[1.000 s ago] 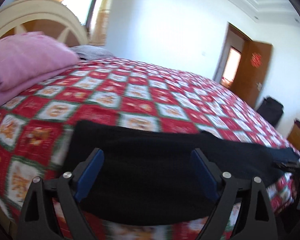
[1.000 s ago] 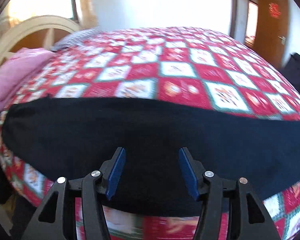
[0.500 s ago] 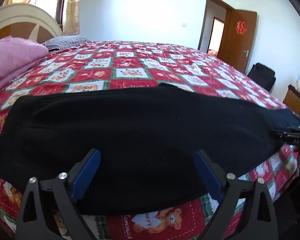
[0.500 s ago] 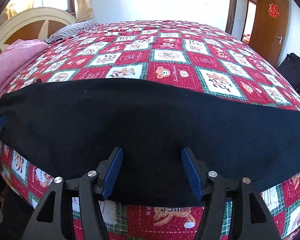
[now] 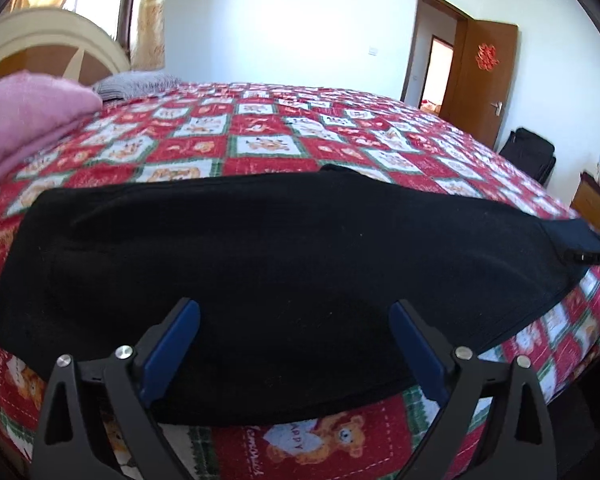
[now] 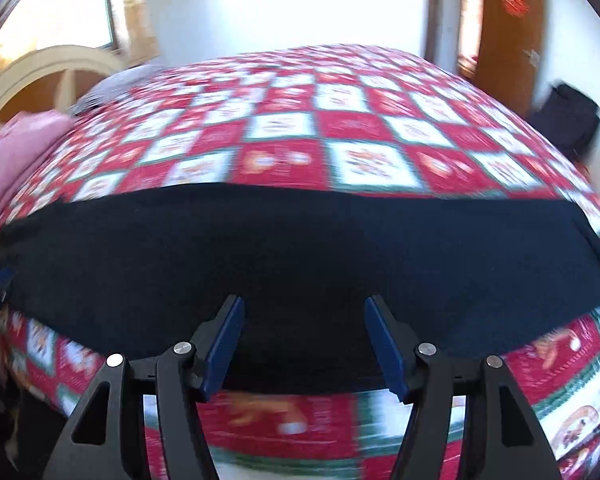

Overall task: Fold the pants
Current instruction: 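Grasp the black pants edge with the right gripper and lift it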

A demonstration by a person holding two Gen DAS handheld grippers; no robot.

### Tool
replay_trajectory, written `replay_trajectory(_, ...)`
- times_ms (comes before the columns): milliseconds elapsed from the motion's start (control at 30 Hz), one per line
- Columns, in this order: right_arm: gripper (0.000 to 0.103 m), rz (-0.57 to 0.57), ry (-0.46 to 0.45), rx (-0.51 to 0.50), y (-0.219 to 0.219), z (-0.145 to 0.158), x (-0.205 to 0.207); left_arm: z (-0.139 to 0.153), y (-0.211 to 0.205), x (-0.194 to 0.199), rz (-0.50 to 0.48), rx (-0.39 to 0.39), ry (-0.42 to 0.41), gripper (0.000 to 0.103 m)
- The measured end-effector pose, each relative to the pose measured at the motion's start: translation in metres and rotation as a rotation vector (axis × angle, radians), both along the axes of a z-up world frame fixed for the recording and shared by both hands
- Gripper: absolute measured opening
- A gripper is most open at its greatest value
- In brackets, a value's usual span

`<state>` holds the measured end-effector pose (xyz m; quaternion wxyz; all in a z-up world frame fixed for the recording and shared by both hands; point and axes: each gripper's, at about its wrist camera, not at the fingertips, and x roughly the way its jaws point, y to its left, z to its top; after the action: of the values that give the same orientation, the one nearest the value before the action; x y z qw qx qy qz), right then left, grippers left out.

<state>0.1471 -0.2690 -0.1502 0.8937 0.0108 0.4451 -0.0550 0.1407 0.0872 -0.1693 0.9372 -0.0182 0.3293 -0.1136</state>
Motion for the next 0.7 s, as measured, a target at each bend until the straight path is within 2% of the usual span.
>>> replay_trajectory(67, 0.064, -0.003, 0.041, 0.053, -0.012, -0.008, 0.003, 0.001, -0.005, -0.001, 0.0, 0.036, -0.002, 0.099)
replay_trajectory(133, 0.064, 0.014, 0.022, 0.073, -0.015, 0.002, -0.001, 0.003, -0.005, -0.003, -0.003, 0.02, -0.003, 0.099)
replay_trajectory(267, 0.064, -0.037, -0.088, 0.117, -0.044, 0.038, -0.012, 0.009, -0.002, -0.006, 0.01, 0.017, -0.017, 0.099)
replay_trajectory(367, 0.064, -0.155, -0.167, 0.18, -0.094, 0.064, -0.027, 0.011, 0.001, -0.007, 0.026, 0.008, -0.017, 0.099)
replay_trajectory(467, 0.064, -0.258, -0.209, 0.199, -0.14, 0.08, -0.047, 0.011, 0.004, -0.006, 0.047, -0.005, -0.014, 0.099)
replay_trajectory(567, 0.062, -0.36, -0.215, 0.224, -0.185, 0.086, -0.064, 0.009, 0.007, -0.004, 0.068, -0.016, -0.005, 0.1)
replay_trajectory(700, 0.053, -0.409, -0.186, 0.261, -0.217, 0.081, -0.077, 0.005, 0.008, -0.003, 0.08, -0.034, 0.014, 0.1)
